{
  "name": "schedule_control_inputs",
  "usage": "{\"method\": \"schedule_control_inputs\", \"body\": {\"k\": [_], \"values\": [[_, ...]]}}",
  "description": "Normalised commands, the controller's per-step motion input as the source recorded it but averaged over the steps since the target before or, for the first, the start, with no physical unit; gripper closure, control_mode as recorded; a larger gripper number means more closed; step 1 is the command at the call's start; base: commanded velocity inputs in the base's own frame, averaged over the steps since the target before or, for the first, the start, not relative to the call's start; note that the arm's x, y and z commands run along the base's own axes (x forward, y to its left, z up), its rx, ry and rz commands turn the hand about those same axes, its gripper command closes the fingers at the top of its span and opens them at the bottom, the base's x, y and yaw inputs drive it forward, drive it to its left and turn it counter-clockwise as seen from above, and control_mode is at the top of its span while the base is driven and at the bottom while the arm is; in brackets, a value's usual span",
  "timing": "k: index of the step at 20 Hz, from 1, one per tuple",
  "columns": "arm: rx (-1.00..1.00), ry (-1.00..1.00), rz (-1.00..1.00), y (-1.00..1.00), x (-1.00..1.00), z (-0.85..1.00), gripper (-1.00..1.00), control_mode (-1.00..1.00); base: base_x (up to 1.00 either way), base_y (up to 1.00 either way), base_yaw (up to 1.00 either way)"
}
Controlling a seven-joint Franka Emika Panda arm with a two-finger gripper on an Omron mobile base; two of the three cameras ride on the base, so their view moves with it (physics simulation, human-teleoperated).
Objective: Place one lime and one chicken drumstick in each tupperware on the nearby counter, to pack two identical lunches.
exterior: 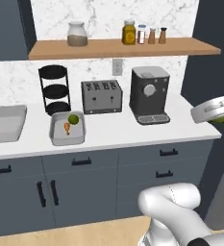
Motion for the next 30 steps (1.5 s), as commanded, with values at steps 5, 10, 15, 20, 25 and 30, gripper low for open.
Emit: {"method": "schedule_control_inputs", "body": {"k": [5, 10, 15, 20, 25, 30], "values": [[0.0, 0.0, 0.0, 0.0, 0.0, 0.0, 1.0, 1.0, 0.02, 1.0, -0.04], [0.0, 0.0, 0.0, 0.0, 0.0, 0.0, 1.0, 1.0, 0.02, 1.0, -0.03], [0.0, 0.0, 0.0, 0.0, 0.0, 0.0, 1.0, 1.0, 0.08, 1.0, -0.01], [0.0, 0.0, 0.0, 0.0, 0.0, 0.0, 1.0, 1.0, 0.26, 1.0, 0.0], [0.0, 0.0, 0.0, 0.0, 0.0, 0.0, 1.0, 1.0, 0.21, 0.81, 0.0], [0.0, 0.0, 0.0, 0.0, 0.0, 0.0, 1.0, 1.0, 0.45, 0.3, 0.0]]}}
